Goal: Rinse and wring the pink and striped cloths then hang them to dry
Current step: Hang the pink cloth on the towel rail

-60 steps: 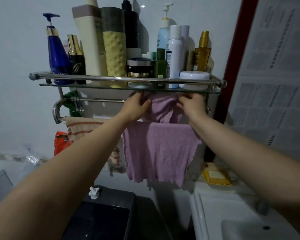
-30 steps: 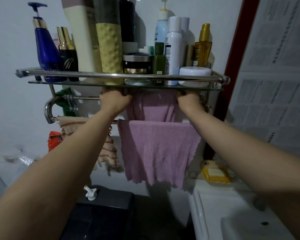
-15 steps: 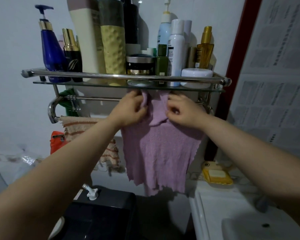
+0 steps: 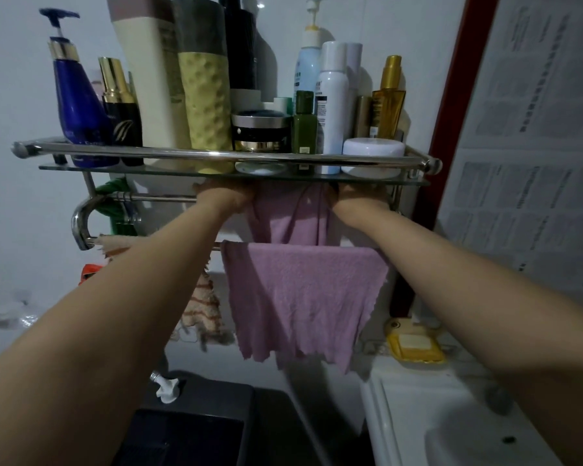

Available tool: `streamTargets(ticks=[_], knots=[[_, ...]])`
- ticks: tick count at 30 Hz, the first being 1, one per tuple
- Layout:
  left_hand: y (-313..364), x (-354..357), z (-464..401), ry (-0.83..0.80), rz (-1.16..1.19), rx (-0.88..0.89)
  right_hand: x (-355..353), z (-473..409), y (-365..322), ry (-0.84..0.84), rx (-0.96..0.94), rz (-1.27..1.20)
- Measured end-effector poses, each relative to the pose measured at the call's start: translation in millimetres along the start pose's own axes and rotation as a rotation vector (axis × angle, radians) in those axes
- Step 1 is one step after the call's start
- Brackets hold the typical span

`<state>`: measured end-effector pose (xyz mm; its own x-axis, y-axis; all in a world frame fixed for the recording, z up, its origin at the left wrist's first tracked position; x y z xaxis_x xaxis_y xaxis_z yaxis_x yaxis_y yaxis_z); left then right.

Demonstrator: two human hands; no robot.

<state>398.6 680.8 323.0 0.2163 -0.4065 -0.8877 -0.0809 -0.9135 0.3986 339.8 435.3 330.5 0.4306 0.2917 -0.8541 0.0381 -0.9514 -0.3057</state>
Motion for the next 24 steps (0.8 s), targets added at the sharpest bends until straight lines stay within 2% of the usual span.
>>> streamTargets(ticks=[3,5,6,8,9,13,14,16,18,19,21,24], knots=[[-0.1,13.8,0.8,-0.148,0.065,-0.002,8.4,-8.2,-8.7,-0.205,-0.029,-0.192],[2.6,12.0,10.3,-0.097,-0.058,0.008,9.6,-8.6,-17.0,-0.305,-0.042,-0.178],[-0.7,2.8,11.8,0.032,-0.128,-0.003,8.8,-10.4,-20.1,-0.309,-0.051,-0.167],[-1.0,-21.8,21.2,0.343,-0.241,0.057,8.6,-15.9,-19.0,-0.26,-0.032,-0.201],[0.1,-28.3,29.9,0.434,-0.259,0.088,10.5,-18.1,-12.7,-0.225,0.012,-0.233],[9.8,-28.7,63.4,0.53,-0.304,0.128,-0.7,-9.2,20.6,0.017,0.23,-0.299],[11.3,-25.2,70.0,0.5,-0.306,0.132,-7.0,-4.1,24.0,0.076,0.238,-0.309],[3.3,-10.3,69.6,0.321,-0.337,0.066,-14.2,5.9,19.2,0.099,0.148,-0.244],[-9.3,7.0,65.1,0.1,-0.353,-0.02,-3.7,13.9,-0.9,-0.041,-0.022,-0.057],[-14.1,15.4,62.1,0.005,-0.291,-0.035,2.6,14.5,-2.2,-0.091,-0.045,-0.009],[-16.9,26.6,58.2,-0.114,-0.087,-0.018,4.5,6.4,5.8,-0.109,0.023,-0.056],[-17.3,20.5,59.7,-0.109,0.339,-0.023,-6.1,-1.5,29.0,0.051,0.262,-0.364]])
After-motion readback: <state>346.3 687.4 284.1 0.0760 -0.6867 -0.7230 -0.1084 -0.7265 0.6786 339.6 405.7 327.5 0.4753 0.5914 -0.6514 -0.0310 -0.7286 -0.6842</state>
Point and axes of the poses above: each hand's wrist, its own z-axis away from the middle knuckle, its own x-axis out of the palm, y = z × x, the point moved 9 cm from there along -z, towards the middle knuckle
